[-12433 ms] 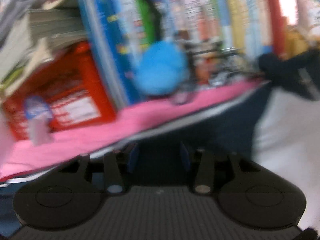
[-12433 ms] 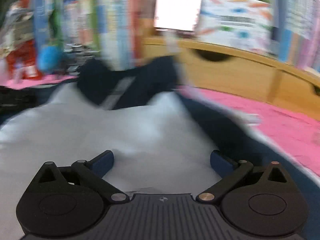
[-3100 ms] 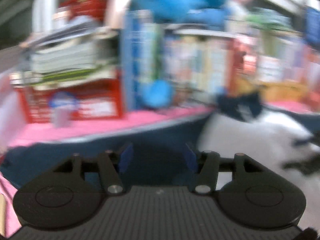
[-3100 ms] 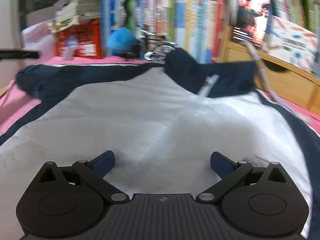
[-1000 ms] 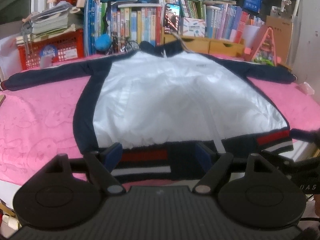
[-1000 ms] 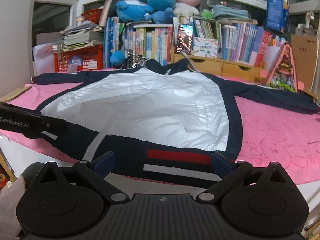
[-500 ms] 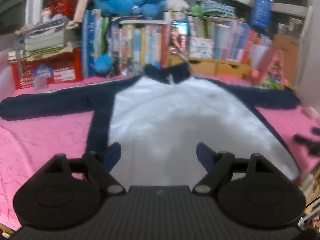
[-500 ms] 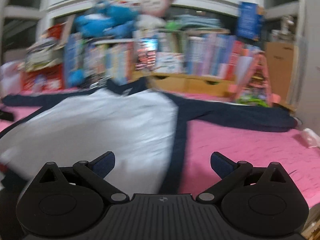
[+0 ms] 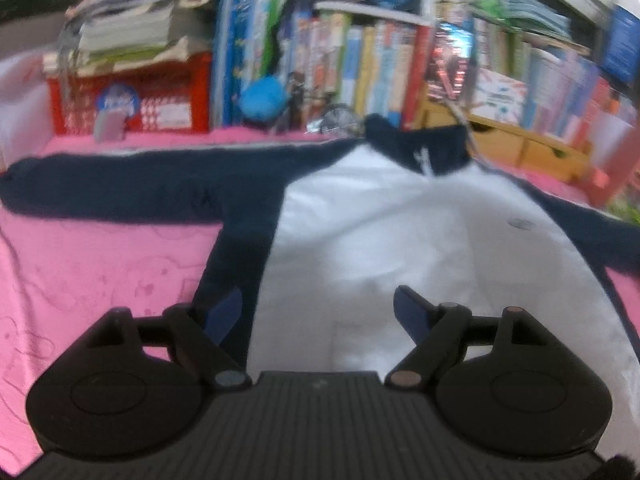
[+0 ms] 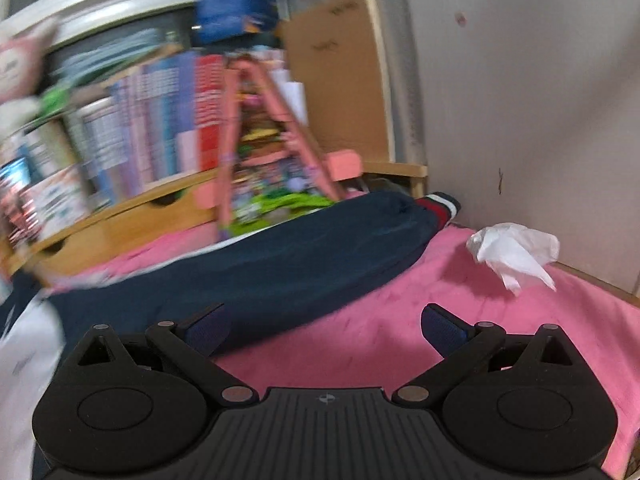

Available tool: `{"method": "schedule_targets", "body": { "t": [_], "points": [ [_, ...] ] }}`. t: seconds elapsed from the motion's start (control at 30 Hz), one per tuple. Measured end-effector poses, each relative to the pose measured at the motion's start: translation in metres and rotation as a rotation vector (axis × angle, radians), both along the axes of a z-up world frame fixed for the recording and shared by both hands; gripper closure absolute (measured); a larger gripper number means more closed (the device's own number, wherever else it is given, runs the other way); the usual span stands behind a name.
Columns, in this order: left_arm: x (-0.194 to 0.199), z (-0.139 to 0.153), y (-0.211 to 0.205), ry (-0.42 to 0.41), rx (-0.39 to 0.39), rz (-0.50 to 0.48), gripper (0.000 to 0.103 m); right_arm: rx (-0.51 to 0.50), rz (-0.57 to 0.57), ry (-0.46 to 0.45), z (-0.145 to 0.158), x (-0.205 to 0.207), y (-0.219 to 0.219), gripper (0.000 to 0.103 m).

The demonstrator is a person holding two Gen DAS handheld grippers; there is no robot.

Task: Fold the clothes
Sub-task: 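Move the right gripper to the navy sleeve cuff and grasp it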

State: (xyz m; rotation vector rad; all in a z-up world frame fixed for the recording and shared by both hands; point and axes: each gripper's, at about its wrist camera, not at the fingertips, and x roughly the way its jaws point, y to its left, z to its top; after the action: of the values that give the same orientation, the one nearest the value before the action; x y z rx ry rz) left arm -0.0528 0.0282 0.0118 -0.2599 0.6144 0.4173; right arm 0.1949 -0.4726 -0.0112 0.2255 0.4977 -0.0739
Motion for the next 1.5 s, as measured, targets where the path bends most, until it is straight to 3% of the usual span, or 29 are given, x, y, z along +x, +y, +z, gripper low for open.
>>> {"method": "schedule_targets", "body": {
  "t": [0.17, 0.23, 0.3, 0.4, 0.47, 0.53, 0.6, 0.73, 0.8, 0.9, 1.03, 1.13, 1.2, 1.27, 1.33, 1.4, 1.5],
  "points": [
    [0.006, -0.025, 0.010, 0.061, -0.024, 0.044, 0.018, 0.055, -0.096, 0.063, -0.018, 0.072, -0.021, 0.000],
    [0.003, -0.030, 0.008, 0.051, 0.002, 0.035, 0.015, 0.049, -0.127, 0.075, -0.025, 0.093, -0.025, 0.000],
    [0.006, -0.034, 0.001, 0.072, 0.045, 0.015, 0.005, 0.038, -0.154, 0.084, -0.029, 0.109, -0.027, 0.000],
    [0.012, -0.036, -0.003, 0.100, 0.067, -0.011, 0.000, 0.047, -0.168, 0.109, -0.034, 0.130, -0.032, 0.001],
    [0.013, -0.037, -0.002, 0.098, 0.063, -0.012, 0.000, 0.045, -0.171, 0.117, -0.036, 0.140, -0.034, 0.017],
    [0.013, -0.037, -0.002, 0.098, 0.063, -0.011, 0.000, 0.030, -0.167, 0.114, -0.036, 0.144, -0.034, 0.054],
    [0.013, -0.038, -0.002, 0.098, 0.063, -0.011, 0.000, 0.018, -0.158, 0.079, -0.029, 0.136, -0.027, 0.077],
    [0.014, -0.038, -0.003, 0.098, 0.063, -0.010, 0.000, -0.006, -0.141, 0.004, -0.014, 0.117, -0.014, 0.091],
    [0.014, -0.038, -0.003, 0.098, 0.063, -0.009, 0.000, -0.047, -0.115, -0.051, -0.002, 0.104, 0.002, 0.092],
    [0.014, -0.038, -0.003, 0.097, 0.063, -0.010, 0.000, -0.174, 0.035, -0.196, 0.027, 0.071, 0.062, 0.093],
    [0.013, -0.038, -0.003, 0.094, 0.060, -0.009, 0.000, -0.389, 0.412, -0.379, 0.050, 0.007, 0.180, 0.093],
    [0.012, -0.038, -0.001, 0.088, 0.053, -0.010, 0.000, -0.440, 0.750, -0.384, 0.043, -0.044, 0.262, 0.092],
    [0.011, -0.037, 0.000, 0.082, 0.046, -0.010, 0.000, -0.416, 0.855, -0.356, 0.034, -0.062, 0.294, 0.088],
    [0.010, -0.037, 0.001, 0.074, 0.038, -0.011, 0.000, -0.375, 0.861, -0.305, 0.027, -0.063, 0.302, 0.078],
    [0.010, -0.037, 0.001, 0.071, 0.035, -0.011, 0.000, -0.304, 0.782, -0.233, 0.025, -0.050, 0.284, 0.057],
    [0.010, -0.037, 0.001, 0.072, 0.036, -0.011, 0.000, -0.228, 0.635, -0.163, 0.024, -0.032, 0.251, 0.045],
    [0.011, -0.038, 0.001, 0.080, 0.044, -0.012, 0.000, -0.122, 0.317, -0.073, 0.025, 0.004, 0.176, 0.036]
  ]
}}
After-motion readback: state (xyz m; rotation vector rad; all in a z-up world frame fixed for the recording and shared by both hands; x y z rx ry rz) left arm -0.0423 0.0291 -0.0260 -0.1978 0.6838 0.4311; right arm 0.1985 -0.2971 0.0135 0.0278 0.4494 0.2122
